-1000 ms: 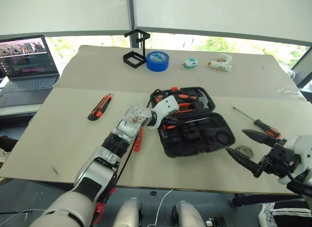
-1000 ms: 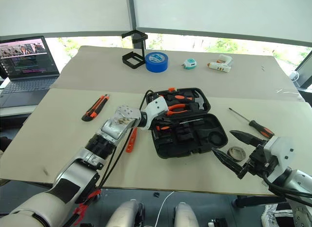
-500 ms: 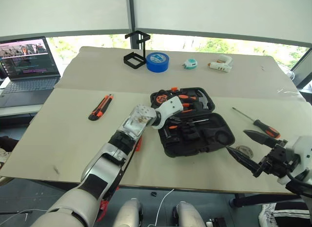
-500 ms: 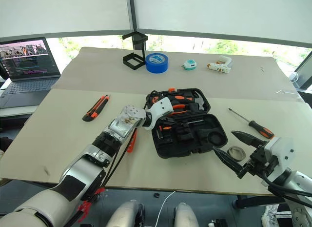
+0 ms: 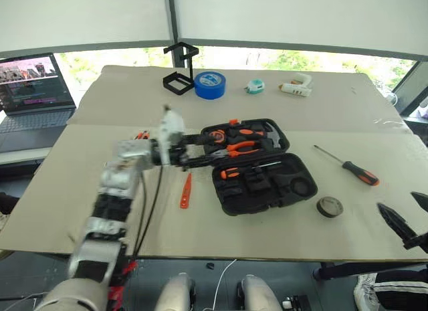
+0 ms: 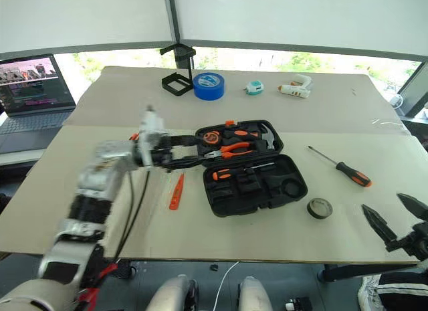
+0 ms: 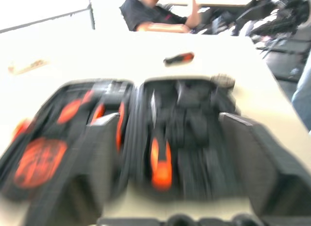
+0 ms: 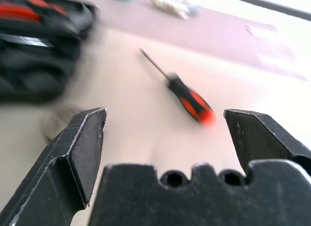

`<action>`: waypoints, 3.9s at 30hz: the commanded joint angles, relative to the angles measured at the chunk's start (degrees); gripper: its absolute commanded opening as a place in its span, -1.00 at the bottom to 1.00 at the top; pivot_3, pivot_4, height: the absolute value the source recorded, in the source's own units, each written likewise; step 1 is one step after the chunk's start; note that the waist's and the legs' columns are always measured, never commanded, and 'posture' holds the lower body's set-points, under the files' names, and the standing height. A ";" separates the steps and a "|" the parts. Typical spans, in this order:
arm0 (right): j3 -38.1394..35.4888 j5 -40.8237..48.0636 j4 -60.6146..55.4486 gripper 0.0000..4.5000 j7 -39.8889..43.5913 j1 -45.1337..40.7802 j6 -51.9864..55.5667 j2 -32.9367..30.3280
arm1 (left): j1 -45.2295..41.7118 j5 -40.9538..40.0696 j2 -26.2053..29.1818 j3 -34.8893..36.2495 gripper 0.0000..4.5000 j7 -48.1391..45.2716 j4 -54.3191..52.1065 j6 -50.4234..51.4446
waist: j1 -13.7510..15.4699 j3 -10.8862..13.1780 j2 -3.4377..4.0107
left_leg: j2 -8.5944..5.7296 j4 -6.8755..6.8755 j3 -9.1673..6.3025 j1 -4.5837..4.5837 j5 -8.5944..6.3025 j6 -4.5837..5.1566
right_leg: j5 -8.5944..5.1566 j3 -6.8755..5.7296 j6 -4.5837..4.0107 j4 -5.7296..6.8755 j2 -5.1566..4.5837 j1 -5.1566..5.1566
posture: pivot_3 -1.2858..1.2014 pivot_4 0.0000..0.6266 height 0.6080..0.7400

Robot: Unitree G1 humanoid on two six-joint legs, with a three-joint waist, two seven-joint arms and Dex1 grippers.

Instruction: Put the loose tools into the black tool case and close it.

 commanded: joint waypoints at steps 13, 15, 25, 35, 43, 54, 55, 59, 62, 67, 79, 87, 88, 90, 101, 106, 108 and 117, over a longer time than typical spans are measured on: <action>15.03 -9.04 24.33 1.00 2.04 -25.52 8.34 -20.36 | 15.00 -8.93 5.21 7.12 0.97 3.69 -16.45 2.93 | -0.65 0.09 0.20 | 0.05 0.03 0.18 0.03 0.16 0.22 | 0.27 0.08 -0.23 -0.17 -0.40 0.01 | 0.03 -0.52 1.00; 23.68 -14.93 32.02 1.00 3.17 -36.40 10.86 -23.62 | 14.49 -9.26 4.72 6.10 0.97 4.08 -17.63 3.85 | -0.83 0.09 0.20 | 0.06 0.03 0.21 0.04 0.18 0.22 | 0.28 0.07 -0.23 -0.15 -0.23 0.00 | 0.03 -0.52 1.00; 41.32 -29.01 59.95 1.00 7.27 -64.28 -1.46 -21.08 | 14.28 -11.34 5.03 4.26 0.97 5.11 -21.53 8.42 | -0.56 0.22 0.37 | 0.04 -0.18 0.24 -0.23 0.18 0.19 | 0.22 0.00 -0.14 -0.27 0.00 -0.22 | 0.03 -0.52 1.00; 45.24 -33.48 69.77 0.49 8.56 -72.73 2.11 -18.04 | 12.80 -11.82 6.45 4.27 1.00 4.73 -21.73 9.66 | -0.92 0.29 0.41 | 0.02 -0.13 0.32 -0.12 0.17 0.19 | 0.27 0.07 -0.07 -0.24 -0.07 -0.15 | 0.03 -0.52 1.00; 46.72 -36.96 71.58 0.05 3.82 -74.26 2.16 -17.28 | 11.55 -11.99 7.03 3.39 1.00 3.80 -21.10 9.97 | -1.04 0.29 0.40 | 0.05 -0.15 0.31 -0.10 0.17 0.18 | 0.27 0.06 -0.07 -0.23 -0.04 -0.15 | 0.03 -0.52 1.00; 48.88 -39.91 72.93 0.05 7.47 -74.89 6.48 -16.30 | 10.48 -12.35 6.79 2.01 1.00 3.16 -21.36 11.12 | -1.04 0.31 0.38 | 0.04 -0.14 0.32 -0.09 0.17 0.18 | 0.27 0.07 -0.07 -0.23 -0.05 -0.14 | 0.03 -0.52 1.00; 48.45 -39.50 72.80 0.05 7.58 -74.77 6.03 -16.04 | 10.38 -12.36 6.75 1.88 1.00 3.16 -21.43 11.18 | -1.02 0.31 0.38 | 0.04 -0.14 0.31 -0.10 0.17 0.18 | 0.27 0.06 -0.07 -0.23 -0.03 -0.13 | 0.03 -0.52 1.00; 45.26 -36.91 71.87 -0.54 5.86 -75.17 3.05 -16.05 | 9.87 -12.69 6.29 2.24 1.00 4.10 -21.38 11.38 | -1.16 0.32 0.36 | 0.05 -0.14 0.29 -0.06 0.17 0.18 | 0.27 0.06 -0.07 -0.24 -0.02 -0.09 | 0.03 -0.52 1.00; 44.70 -36.83 70.23 -0.55 5.17 -73.68 -3.42 -18.49 | 10.80 -12.89 6.25 2.57 1.00 4.46 -22.27 11.15 | -1.35 0.33 0.35 | 0.05 -0.15 0.30 -0.06 0.17 0.18 | 0.27 0.07 -0.07 -0.21 -0.02 -0.12 | 0.03 -0.52 1.00; 38.56 -26.36 57.02 -0.55 24.52 -69.80 -13.98 -22.96 | 14.50 -12.73 6.89 3.85 1.00 4.06 -23.63 9.60 | -1.46 0.72 0.90 | -0.02 -0.15 0.41 -0.12 0.17 0.19 | 0.29 0.17 -0.01 -0.24 -0.09 -0.17 | 0.03 -0.52 1.00; 54.98 -31.51 14.54 -0.55 33.10 -64.93 -9.51 -18.51 | 21.50 -10.67 8.89 2.79 1.00 3.71 -25.77 7.19 | -2.11 0.78 0.82 | 0.13 -0.12 0.35 0.01 0.18 0.15 | 0.31 0.13 -0.04 -0.02 -0.08 -0.22 | 0.03 -0.52 1.00; 63.70 -42.22 28.21 -0.55 26.64 -75.21 -18.54 -11.69 | 22.71 -11.74 7.66 1.56 1.00 6.97 -29.17 8.98 | -0.39 0.84 0.71 | 0.00 0.02 0.41 -0.70 0.22 0.10 | 0.33 0.13 -0.06 0.09 -0.16 -0.98 | 0.03 -0.52 1.00; 64.29 -42.78 29.85 -0.55 26.40 -76.14 -19.89 -11.28 | 22.78 -12.01 7.60 1.60 1.00 7.31 -29.50 9.26 | -0.41 0.85 0.70 | 0.01 0.03 0.41 -0.74 0.22 0.10 | 0.33 0.13 -0.06 0.10 -0.16 -1.01 | 0.03 -0.52 1.00; 65.19 -43.68 33.02 -0.55 26.03 -77.57 -22.02 -10.80 | 22.88 -12.35 7.54 1.73 1.00 7.92 -29.95 9.69 | -0.47 0.86 0.68 | 0.01 0.00 0.43 -0.74 0.22 0.10 | 0.33 0.13 -0.07 0.08 -0.15 -1.01 | 0.03 -0.52 1.00; 67.99 -46.96 45.47 -0.55 25.59 -82.81 -29.68 -9.77 | 22.90 -13.37 7.53 2.38 1.00 9.88 -30.99 10.12 | -0.72 0.87 0.66 | 0.04 0.00 0.43 -0.68 0.22 0.10 | 0.34 0.12 -0.08 0.12 -0.13 -0.97 | 0.03 -0.52 1.00; 67.15 -46.57 47.96 -0.10 23.81 -83.53 -30.31 -8.17 | 23.29 -13.61 7.51 2.63 1.00 10.37 -31.23 10.06 | -0.85 0.87 0.66 | 0.07 0.00 0.43 -0.66 0.23 0.08 | 0.34 0.12 -0.08 0.14 -0.10 -0.97 | 0.03 -0.52 1.00; 67.32 -46.41 48.07 0.13 25.59 -84.18 -33.07 -9.44 | 23.77 -13.88 7.76 2.95 1.00 10.44 -31.35 10.04 | -0.86 0.87 0.66 | 0.07 -0.02 0.43 -0.66 0.23 0.07 | 0.34 0.13 -0.09 0.16 -0.11 -0.99 | 0.03 -0.52 1.00; 60.02 -32.89 39.30 -0.03 34.39 -84.81 -18.30 -8.20 | 24.02 -14.19 8.29 3.64 1.00 10.66 -30.46 9.54 | -0.83 0.89 0.64 | 0.08 -0.04 0.42 -0.66 0.23 0.07 | 0.35 0.11 -0.10 0.14 -0.13 -0.98 | 0.03 -0.52 1.00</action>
